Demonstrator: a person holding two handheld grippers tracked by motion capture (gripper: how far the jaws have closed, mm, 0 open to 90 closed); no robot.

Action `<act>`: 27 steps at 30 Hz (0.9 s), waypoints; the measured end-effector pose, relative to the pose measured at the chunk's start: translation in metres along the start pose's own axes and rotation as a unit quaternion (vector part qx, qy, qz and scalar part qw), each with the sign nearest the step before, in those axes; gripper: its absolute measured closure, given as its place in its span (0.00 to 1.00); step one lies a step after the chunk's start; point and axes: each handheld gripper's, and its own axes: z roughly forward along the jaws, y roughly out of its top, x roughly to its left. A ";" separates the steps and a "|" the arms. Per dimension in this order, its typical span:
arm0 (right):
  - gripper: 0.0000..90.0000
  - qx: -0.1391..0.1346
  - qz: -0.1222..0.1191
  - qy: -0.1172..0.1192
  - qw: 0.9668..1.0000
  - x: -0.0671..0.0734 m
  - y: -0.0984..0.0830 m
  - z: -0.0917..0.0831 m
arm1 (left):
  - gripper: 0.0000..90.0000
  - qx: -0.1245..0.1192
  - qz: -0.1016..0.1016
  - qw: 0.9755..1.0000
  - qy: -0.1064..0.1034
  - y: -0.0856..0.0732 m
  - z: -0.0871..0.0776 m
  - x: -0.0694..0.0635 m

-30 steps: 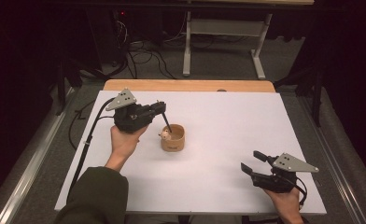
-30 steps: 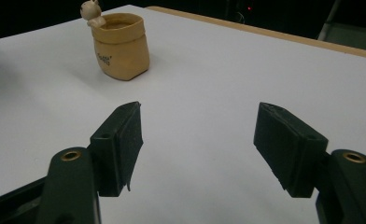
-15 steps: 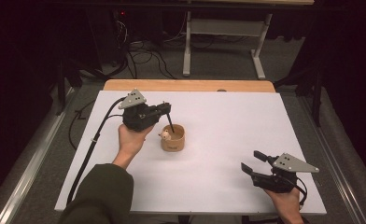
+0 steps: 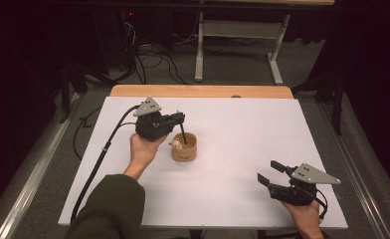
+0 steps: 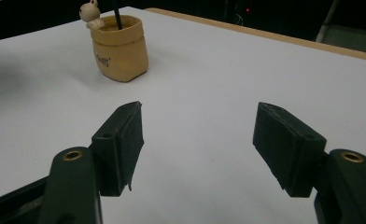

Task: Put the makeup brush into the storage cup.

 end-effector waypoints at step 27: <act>0.39 -0.001 0.002 -0.003 1.000 -0.002 0.000 0.000 | 0.92 0.038 0.003 0.999 -0.002 -0.013 0.018 -0.001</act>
